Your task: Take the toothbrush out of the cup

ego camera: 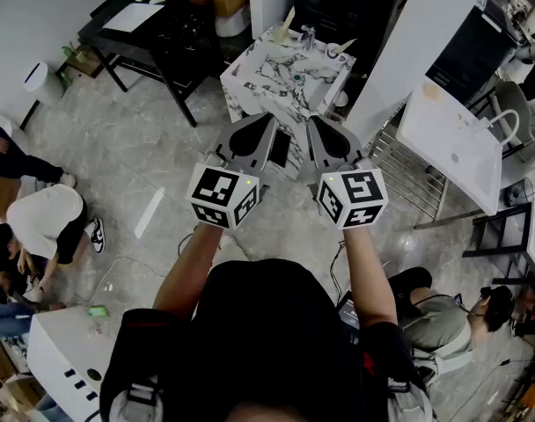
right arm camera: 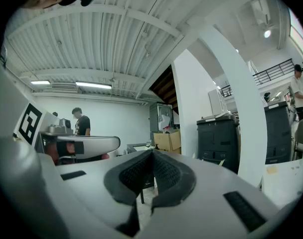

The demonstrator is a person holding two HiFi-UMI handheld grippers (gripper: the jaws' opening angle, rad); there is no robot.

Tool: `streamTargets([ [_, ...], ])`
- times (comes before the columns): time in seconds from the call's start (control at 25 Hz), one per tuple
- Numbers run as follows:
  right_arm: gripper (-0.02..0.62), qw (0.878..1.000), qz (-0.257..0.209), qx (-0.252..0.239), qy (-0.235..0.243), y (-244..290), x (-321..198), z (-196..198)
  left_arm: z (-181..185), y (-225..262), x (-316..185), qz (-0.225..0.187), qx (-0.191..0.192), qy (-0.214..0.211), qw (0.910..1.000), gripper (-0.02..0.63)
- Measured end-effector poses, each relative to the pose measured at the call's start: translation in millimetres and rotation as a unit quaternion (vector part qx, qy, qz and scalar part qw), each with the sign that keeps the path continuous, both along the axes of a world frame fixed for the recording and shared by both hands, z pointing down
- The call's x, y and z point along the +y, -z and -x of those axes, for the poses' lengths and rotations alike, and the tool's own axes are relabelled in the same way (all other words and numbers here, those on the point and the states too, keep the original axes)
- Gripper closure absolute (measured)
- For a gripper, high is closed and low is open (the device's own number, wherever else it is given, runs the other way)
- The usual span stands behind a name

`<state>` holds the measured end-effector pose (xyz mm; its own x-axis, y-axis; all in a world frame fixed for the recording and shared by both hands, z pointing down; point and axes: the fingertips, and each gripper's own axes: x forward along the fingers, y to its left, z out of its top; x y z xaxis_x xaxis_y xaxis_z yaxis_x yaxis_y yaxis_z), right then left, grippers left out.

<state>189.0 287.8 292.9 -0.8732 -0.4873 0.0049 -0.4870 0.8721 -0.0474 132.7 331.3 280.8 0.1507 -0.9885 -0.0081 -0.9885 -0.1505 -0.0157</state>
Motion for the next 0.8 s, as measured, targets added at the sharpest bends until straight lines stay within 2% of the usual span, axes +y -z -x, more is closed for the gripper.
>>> streamTargets([
  [0.24,0.563,1.0,0.018,-0.016,0.004,1,-5,-4,-1,-2,-4,0.003,0.009,0.002,1.0,0.597],
  [0.8,0.561,1.0,0.013,-0.01,0.009,-7,-11,-19,-15,-11,-11,0.018,0.013,0.005,0.9997,0.597],
])
